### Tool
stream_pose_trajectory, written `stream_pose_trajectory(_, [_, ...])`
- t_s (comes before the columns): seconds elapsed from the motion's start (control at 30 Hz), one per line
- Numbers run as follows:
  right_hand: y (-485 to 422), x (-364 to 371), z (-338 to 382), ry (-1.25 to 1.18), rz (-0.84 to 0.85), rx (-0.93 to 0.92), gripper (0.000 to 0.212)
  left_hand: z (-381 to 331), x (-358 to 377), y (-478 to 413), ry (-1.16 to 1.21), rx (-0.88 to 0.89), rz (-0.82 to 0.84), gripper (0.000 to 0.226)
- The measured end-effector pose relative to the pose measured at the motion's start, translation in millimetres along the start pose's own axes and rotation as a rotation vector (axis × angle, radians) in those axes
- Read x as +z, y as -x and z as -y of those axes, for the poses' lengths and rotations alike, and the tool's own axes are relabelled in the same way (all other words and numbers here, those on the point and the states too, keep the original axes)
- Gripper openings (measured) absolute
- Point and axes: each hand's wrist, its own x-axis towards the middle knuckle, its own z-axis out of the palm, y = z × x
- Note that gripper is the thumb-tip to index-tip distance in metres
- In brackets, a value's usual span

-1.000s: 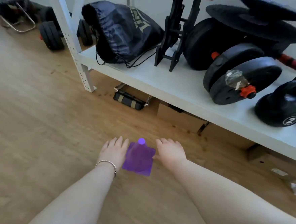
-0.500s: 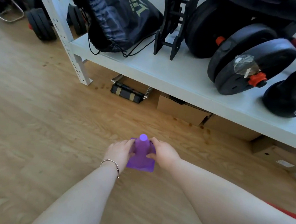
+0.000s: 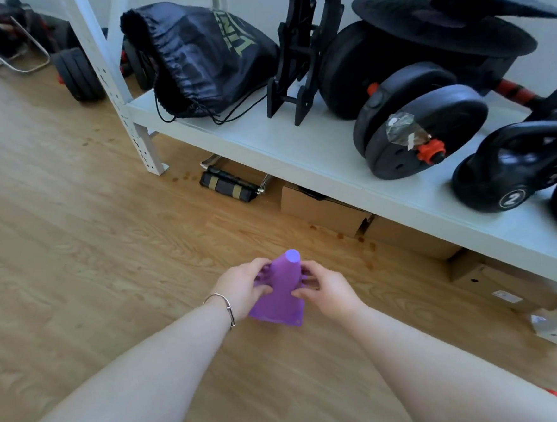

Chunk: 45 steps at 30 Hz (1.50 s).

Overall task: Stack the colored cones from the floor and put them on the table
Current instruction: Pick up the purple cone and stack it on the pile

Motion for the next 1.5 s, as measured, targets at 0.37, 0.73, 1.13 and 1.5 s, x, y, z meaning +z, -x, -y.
stream_pose_trajectory(0.37, [77.7, -79.6, -2.5, -0.034, -0.041, -0.077, 0.052, -98.3, 8.4, 43.9, 0.139, 0.037, -0.087, 0.045])
stream_pose_trajectory(0.73, [163.2, -173.9, -27.3, -0.021, -0.166, -0.135, 0.049, -219.8, 14.6, 61.7, 0.008, 0.192, -0.015, 0.038])
stream_pose_trajectory(1.13, [251.2, -256.1, -92.1, 0.028, -0.25, -0.119, 0.051, -329.1, 83.6, 79.6, -0.01, 0.268, 0.076, 0.043])
stream_pose_trajectory(1.5, [297.7, -283.2, -170.7, -0.042, -0.284, -0.009, 0.05, -374.7, 168.8, 79.9, 0.019, 0.251, 0.161, 0.049])
